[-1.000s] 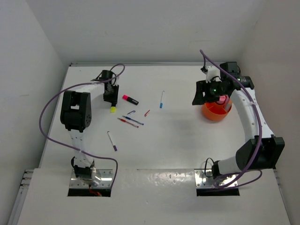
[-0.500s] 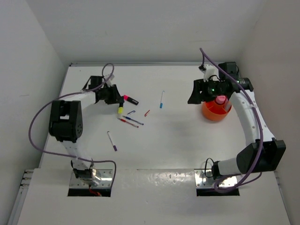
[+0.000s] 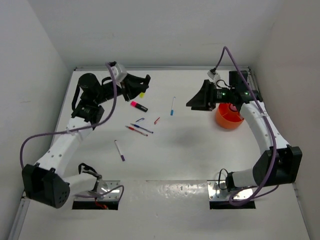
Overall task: Sort the stationery into containers
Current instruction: Place the pen in the storage box.
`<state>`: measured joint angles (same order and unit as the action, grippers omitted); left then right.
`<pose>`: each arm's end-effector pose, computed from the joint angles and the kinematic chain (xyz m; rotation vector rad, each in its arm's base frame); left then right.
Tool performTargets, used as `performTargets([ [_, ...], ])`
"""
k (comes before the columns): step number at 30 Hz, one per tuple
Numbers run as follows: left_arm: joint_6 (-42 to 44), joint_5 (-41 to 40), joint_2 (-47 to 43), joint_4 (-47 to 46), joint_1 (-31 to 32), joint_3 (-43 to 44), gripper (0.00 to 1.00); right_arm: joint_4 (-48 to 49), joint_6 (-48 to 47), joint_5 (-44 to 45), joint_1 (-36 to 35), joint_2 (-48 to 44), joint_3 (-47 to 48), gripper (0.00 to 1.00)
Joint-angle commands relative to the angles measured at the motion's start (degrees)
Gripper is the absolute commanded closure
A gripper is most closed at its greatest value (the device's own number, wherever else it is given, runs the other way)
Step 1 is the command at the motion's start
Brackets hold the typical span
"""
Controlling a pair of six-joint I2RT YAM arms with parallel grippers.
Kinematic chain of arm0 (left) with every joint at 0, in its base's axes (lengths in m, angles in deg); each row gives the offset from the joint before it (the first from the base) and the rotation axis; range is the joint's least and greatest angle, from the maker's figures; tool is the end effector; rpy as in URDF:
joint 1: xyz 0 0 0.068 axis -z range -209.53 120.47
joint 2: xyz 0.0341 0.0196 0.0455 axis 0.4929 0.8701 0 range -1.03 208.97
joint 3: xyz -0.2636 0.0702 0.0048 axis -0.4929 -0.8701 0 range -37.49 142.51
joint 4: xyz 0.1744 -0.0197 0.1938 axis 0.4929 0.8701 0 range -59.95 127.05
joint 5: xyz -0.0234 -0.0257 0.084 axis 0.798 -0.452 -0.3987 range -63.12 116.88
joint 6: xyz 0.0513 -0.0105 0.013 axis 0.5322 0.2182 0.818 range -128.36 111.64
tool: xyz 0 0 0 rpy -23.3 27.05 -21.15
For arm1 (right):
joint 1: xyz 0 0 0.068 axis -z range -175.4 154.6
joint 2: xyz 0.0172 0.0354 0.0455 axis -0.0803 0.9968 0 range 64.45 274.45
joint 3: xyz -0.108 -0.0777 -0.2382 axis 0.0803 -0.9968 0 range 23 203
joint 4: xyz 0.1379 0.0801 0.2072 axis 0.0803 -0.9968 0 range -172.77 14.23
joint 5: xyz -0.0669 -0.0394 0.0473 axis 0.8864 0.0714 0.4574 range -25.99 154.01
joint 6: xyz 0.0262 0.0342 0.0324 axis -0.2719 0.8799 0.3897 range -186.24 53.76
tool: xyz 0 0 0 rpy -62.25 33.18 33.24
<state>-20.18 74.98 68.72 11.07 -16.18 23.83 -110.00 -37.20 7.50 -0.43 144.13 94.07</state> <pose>0.2624 -0.0896 0.4025 0.7360 1.3276 -0.9330 0.2889 0.0552 0.3323 -0.0483 2.3053 1.4407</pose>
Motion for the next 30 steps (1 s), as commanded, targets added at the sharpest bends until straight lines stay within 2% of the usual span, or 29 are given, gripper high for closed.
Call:
performTargets([
  [1, 27.5, -3.96, -6.2, 8.86, 4.75, -0.66, 1.0, 15.91, 18.31, -11.14, -0.24, -0.23, -4.17, 0.35],
  [2, 35.38, -6.67, -9.26, 9.31, 7.81, -1.55, 1.0, 18.31, 23.73, -12.3, -0.32, -0.05, -6.45, 0.34],
  [4, 42.62, -8.37, -12.7, 10.27, 10.72, -3.91, 1.0, 25.05, 30.34, -14.93, -0.5, -0.14, -8.48, 0.33],
  [5, 51.36, -8.28, -13.5, 11.76, 13.26, -4.19, 1.0, 27.01, 31.68, -15.64, -0.5, -0.05, -9.88, 0.33],
  [7, 62.2, -6.0, -14.64, 21.4, 15.65, -3.93, 1.0, 28.44, 31.7, -16.61, -0.94, 0.04, -10.34, 0.31],
  [8, 74.18, -4.95, -14.91, 24.92, 18.01, -3.41, 1.0, 27.57, 30.48, -16.61, -1.2, -0.05, -9.9, 0.3],
  [9, 79.18, -4.85, -15.17, 30.7, 19.16, -3.4, 1.0, 24.08, 28.72, -16.7, -1.2, -0.05, -9.46, 0.3],
  [10, 88.71, -4.85, -15.96, 33.11, 21.44, -3.75, 1.0, 22.22, 24.53, -16.09, -1.55, -0.05, -8.41, 0.3],
  [12, 98.51, -4.94, -16.75, 39.86, 23.82, -4.54, 1.0, 11.87, 17.85, -14.25, -1.55, -0.05, -6.65, 0.29],
  [13, 106.13, -4.94, -18.06, 40.86, 26.01, -5.33, 1.0, 8.35, 10.41, -12.94, -1.9, -0.14, -4.73, 0.29],
  [15, 112.85, -6.08, -19.13, 44.36, 28.13, -7.7, 1.0, -1.47, 3.25, -7.76, -2.34, -0.14, -2.79, 0.29],
  [16, 120.46, -6.69, -19.65, 46.3, 30.23, -8.32, 1.0, -3.53, -1.83, -6.17, -3.13, -0.23, -1.56, 0.29],
  [18, 131.19, -8.98, -20.01, 51.64, 32.87, -10.16, 1.0, -7.41, -6.07, -1.77, -4.27, -0.49, -0.85, 0.29],
  [21, 138.96, -11.96, -22.02, 52.74, 36.03, -14.37, 1.0, -9.18, -7.94, 1.22, -5.59, -1.19, -1.37, 0.29],
  [24, 143.02, -16.18, -22.39, 52.99, 38.94, -16.66, 1.0, -10.58, -9.43, 4.82, -7.26, -1.89, -2.51, 0.29],
  [30, 142.16, -22.95, -20.54, 52.38, 44.39, -16.58, 1.0, -12.08, -10.85, 13.08, -12.01, -2.16, -2.34, 0.29],
])
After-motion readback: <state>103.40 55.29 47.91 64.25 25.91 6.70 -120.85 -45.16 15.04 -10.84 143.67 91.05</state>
